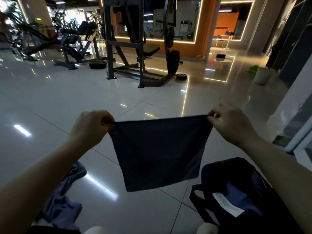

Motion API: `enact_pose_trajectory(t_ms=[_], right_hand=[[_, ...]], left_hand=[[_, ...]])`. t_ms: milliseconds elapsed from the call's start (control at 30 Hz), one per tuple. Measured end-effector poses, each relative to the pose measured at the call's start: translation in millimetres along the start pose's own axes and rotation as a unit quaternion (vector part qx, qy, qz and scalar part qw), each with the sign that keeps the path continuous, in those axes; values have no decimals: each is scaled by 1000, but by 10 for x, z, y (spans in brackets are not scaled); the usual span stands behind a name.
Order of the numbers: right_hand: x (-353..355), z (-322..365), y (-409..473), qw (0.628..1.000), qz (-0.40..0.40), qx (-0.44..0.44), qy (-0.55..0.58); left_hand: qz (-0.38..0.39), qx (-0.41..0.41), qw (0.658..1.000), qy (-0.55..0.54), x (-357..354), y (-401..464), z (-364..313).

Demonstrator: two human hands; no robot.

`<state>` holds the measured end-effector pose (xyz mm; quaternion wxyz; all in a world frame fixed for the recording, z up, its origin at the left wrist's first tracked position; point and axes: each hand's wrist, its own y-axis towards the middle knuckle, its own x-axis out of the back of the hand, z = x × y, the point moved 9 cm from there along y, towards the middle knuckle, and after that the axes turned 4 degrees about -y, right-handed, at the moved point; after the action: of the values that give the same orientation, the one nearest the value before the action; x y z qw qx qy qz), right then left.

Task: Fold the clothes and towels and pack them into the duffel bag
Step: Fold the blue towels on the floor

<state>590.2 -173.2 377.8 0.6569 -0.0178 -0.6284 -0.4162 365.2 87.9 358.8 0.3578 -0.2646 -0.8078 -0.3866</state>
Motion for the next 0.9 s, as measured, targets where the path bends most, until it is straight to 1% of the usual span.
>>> enact_pose_trajectory(t_ms=[33,67,133,167,200,267,300,333,400,433,533,633,667,733,767,800,867,900], right_hand=[[55,5,12,1000,-21,1,13],[49,1,6,1000,-14,-2,18],[-120,-19,-63,999,53,-3,-3],[-158,-13,-93,998,64,7,-21],[-121,-5,-97,998,44,18,-28],[69,14,-68,999,-27,24,-13],[110,21,-56,999,-40,22,-5],[77,35,-63,999,-28,25,-7],[-85,33,-112,999,25,36,-27],[-104,23,-129,998,30,37,-28],[41,-24,-129,1000,-20,20,7],[-38,-44,-159,999,18,23,-18],[-38,-23,-168,999,10,36,-25],[94,-28,-155,998,-51,37,-5],[129,-43,-139,997,-64,31,6],[97,-47,-134,998,-50,29,5],[-79,-58,-172,999,11,37,-17],[-127,-68,-187,999,23,40,-20]], left_hand=[[-21,5,1000,-9,53,19,26],[-15,14,1000,-10,36,24,55],[36,27,999,2,-98,-18,127],[46,25,999,7,-130,-40,138],[37,24,999,4,-110,-40,142],[-7,32,999,-27,11,-8,146],[-13,41,998,-36,23,-1,163],[-1,46,998,-36,-19,-11,177],[43,44,998,-21,-153,-62,194],[47,41,998,-19,-170,-82,183],[7,36,999,-39,-66,-81,152],[31,-5,999,-5,-135,-135,71],[35,-19,999,5,-146,-149,52],[10,-32,999,4,-88,-140,37],[-3,-31,1000,-1,-58,-127,54],[-3,-29,1000,-1,-62,-125,65],[18,-29,999,9,-140,-147,78],[27,-29,999,11,-186,-155,88]])
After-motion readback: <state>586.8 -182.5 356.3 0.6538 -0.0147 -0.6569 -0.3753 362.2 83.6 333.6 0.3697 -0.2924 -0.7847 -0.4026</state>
